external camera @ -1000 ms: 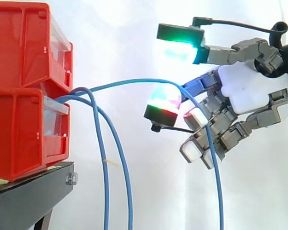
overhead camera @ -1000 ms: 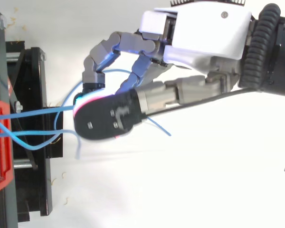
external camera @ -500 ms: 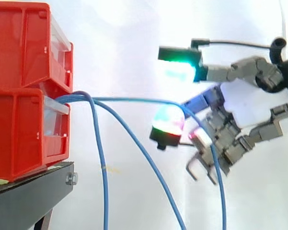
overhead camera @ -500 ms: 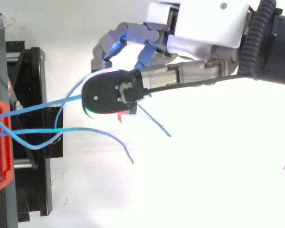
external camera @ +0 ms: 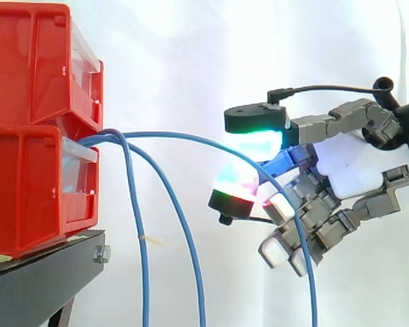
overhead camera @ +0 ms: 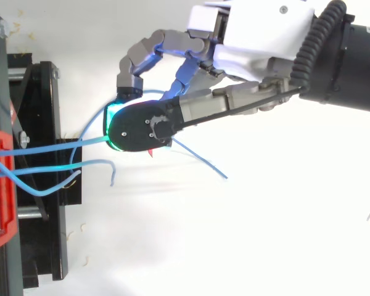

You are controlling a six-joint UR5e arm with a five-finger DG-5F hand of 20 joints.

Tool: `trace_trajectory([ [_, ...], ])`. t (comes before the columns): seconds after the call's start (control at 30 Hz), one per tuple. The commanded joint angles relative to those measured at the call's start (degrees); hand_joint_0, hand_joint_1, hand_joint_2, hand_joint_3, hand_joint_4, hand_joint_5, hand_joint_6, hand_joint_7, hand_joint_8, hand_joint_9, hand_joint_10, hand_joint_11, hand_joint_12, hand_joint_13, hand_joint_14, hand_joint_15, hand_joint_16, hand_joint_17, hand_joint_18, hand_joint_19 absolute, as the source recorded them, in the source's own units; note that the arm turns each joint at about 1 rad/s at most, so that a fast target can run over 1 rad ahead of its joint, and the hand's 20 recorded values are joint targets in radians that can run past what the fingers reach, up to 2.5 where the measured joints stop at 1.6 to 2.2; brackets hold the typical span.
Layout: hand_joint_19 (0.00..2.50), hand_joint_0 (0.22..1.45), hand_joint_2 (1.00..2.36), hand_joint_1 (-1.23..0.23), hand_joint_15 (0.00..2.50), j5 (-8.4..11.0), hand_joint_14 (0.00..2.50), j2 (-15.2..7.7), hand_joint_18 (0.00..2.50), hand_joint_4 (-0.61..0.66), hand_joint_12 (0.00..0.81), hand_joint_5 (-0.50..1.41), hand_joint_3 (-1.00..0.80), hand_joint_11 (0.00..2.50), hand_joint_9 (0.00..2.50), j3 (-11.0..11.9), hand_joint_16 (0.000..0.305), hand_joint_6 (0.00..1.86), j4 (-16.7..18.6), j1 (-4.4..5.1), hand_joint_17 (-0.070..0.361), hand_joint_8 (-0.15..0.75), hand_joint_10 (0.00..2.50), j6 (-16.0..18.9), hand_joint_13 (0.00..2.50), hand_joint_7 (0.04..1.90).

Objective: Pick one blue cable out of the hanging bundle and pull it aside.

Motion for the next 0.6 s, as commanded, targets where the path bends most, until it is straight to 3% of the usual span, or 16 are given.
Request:
trace_trajectory([
  [0.0,0.66,0.56,1.01,-0.65,0.54,0.11,0.02,0.0,0.7,0.08,0.458,-0.11,-0.2,0.62,1.08,0.9,0.067,0.9,-0.7,0.07,0.15,0.3,0.02,-0.1,0.88,0.92],
  [0.1,0.67,0.56,1.01,-0.65,0.55,0.11,0.02,0.1,0.7,0.09,0.452,-0.11,-0.22,0.62,1.08,1.4,0.066,0.91,-1.1,0.25,0.148,0.297,0.03,-0.2,0.87,0.89],
  [0.13,0.69,0.55,1.01,-0.62,0.56,0.11,0.02,0.0,0.65,0.07,0.425,-0.12,-0.32,0.63,1.06,1.6,0.059,0.91,-1.2,0.25,0.134,0.271,0.02,-0.2,0.84,0.9],
  [0.27,0.68,0.48,1.0,-0.49,0.55,0.11,0.02,0.1,0.67,0.08,0.448,-0.11,-0.5,0.61,1.07,1.9,0.065,0.9,-1.4,0.51,0.146,0.285,0.03,-0.5,0.86,0.85],
  [0.4,0.66,0.43,1.0,-0.4,0.54,0.2,0.02,0.0,0.7,0.09,0.475,-0.11,-0.5,0.6,1.07,1.9,0.071,0.9,-1.4,0.69,0.159,0.311,0.02,-0.5,0.87,0.84],
  [0.57,0.66,0.4,1.0,-0.45,0.54,0.64,0.02,0.0,0.73,0.11,0.492,-0.11,-0.5,0.59,1.06,1.9,0.074,0.9,-1.3,1.21,0.167,0.322,0.02,-0.6,0.88,0.82],
])
